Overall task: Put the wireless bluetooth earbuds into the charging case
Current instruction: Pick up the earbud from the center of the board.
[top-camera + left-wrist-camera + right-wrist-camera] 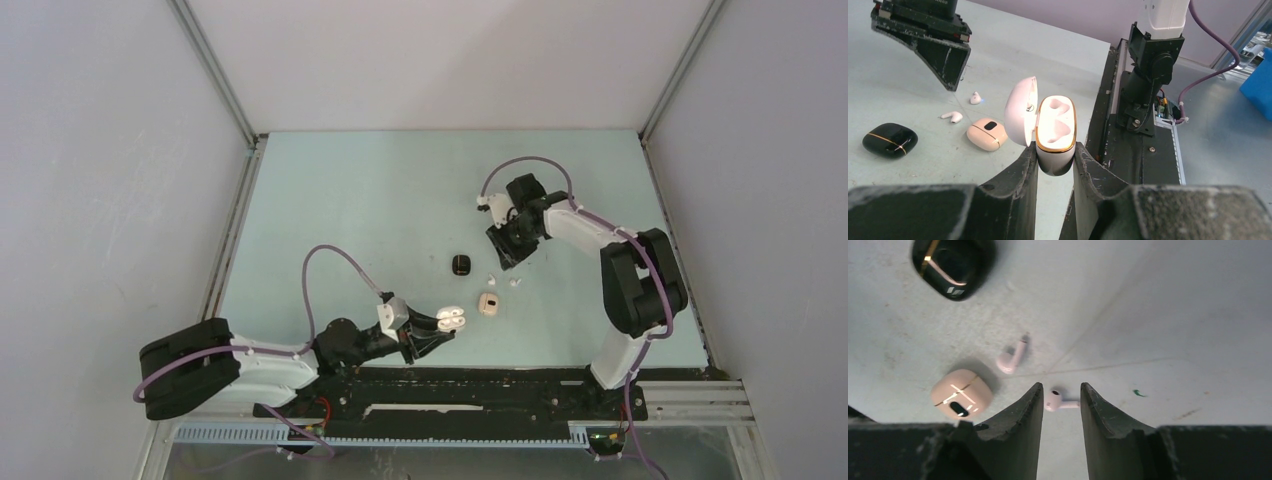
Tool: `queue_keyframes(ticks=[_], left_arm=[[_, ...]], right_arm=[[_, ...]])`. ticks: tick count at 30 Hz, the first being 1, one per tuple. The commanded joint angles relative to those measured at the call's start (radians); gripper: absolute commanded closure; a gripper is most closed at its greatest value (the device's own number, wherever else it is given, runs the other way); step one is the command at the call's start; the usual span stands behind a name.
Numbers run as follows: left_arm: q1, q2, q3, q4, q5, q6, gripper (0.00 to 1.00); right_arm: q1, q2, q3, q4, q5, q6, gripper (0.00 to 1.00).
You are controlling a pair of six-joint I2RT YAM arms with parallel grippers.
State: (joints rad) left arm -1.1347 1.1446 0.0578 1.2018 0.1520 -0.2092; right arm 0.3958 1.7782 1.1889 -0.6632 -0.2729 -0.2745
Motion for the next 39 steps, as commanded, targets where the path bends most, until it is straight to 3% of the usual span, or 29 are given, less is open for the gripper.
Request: queue_keyframes(ticks=[1, 15, 39], left_arm=[[-0.004, -0.020, -0.017, 0.016, -0.022, 0.018, 1.00], [-0.004, -0.054, -0.029, -0.002, -0.030, 0.014, 1.00], [-0.004, -0.110, -0.035, -0.058, -0.039, 0.025, 1.00]], right_arm=[[-0.050, -0.039, 0.006, 0.022, 0.052, -0.031, 0.64], [-0.066, 0.065, -0.008, 0.019, 0.153, -0.097, 0.64], [0.024, 0.074, -0.035, -0.126, 0.065, -0.093, 0.62]])
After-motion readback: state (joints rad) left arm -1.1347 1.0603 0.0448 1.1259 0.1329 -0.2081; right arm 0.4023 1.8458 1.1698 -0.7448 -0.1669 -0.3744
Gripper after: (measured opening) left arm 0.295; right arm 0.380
